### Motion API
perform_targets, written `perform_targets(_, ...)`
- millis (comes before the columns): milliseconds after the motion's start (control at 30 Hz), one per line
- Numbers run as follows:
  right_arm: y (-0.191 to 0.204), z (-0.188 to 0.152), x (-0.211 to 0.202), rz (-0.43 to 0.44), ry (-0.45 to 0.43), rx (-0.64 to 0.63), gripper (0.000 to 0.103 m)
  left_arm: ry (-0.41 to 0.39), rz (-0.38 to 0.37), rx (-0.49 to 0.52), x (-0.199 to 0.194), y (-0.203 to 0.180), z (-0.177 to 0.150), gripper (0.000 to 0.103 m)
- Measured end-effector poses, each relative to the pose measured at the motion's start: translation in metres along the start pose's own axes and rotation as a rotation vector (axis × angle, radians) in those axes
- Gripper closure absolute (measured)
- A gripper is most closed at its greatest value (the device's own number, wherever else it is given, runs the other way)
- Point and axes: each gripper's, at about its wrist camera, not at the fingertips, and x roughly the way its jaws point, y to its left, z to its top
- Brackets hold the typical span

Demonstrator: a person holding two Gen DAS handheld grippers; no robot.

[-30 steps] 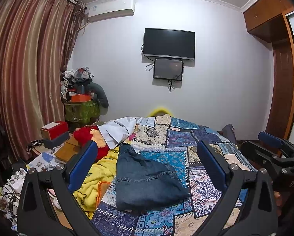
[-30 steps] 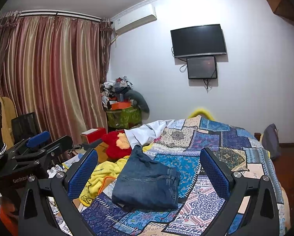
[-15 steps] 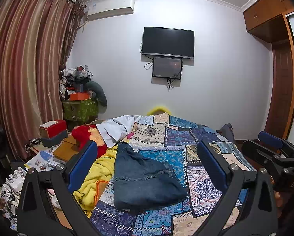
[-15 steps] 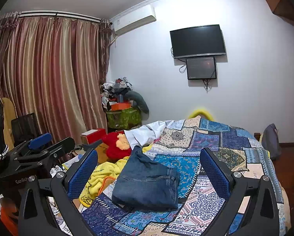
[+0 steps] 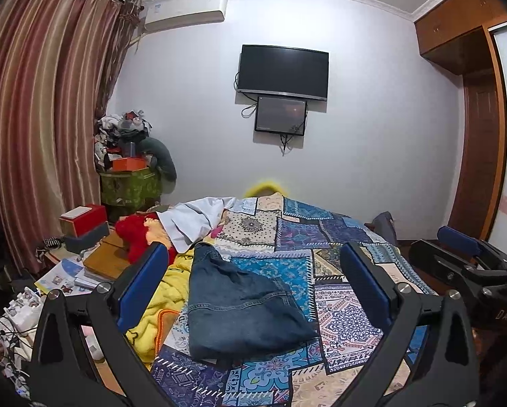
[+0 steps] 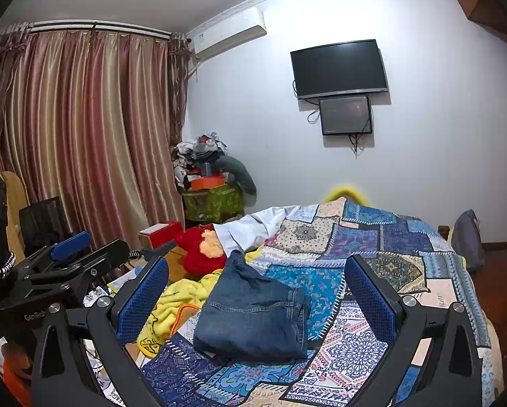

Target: Fold large clothes

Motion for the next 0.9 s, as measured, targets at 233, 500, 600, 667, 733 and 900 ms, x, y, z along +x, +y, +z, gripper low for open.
perform_targets(233, 0.0007, -0.0005, 0.0001, -0.002, 0.001, 0.004, 0.000, 0.003, -0.013, 0.002, -0.0014, -0.0018, 0.0010, 0.001)
perform_targets(500, 0.0040, -0.0028, 0.0014, -0.008, 0.008, 0.006, 0.000, 0.003, -0.022, 0.001, -0.0023, -0.0036, 0.0016, 0.001)
perform_targets(600, 0.0040, -0.0016, 0.0016, -0.009, 0.009, 0.006, 0.000, 0.001, -0.022, 0.006, -0.0029, -0.0051, 0.0011, 0.001)
perform_targets(667, 0.0043, -0.0022, 0.0015, -0.008, 0.008, 0.008, 0.000, 0.005, -0.028, 0.009, -0.0031, -0.0058, 0.0012, 0.001)
perform_targets(733, 0.0036, -0.0018, 0.0016, -0.008, 0.009, 0.008, 0.000, 0.006, -0.029, 0.009, -0.0029, -0.0064, 0.0010, 0.001)
perform_targets(900, 0.0032, -0.0012, 0.0014, -0.008, 0.009, 0.006, 0.000, 0.010, -0.032, 0.009, -0.0024, -0.0073, 0.0006, 0.001)
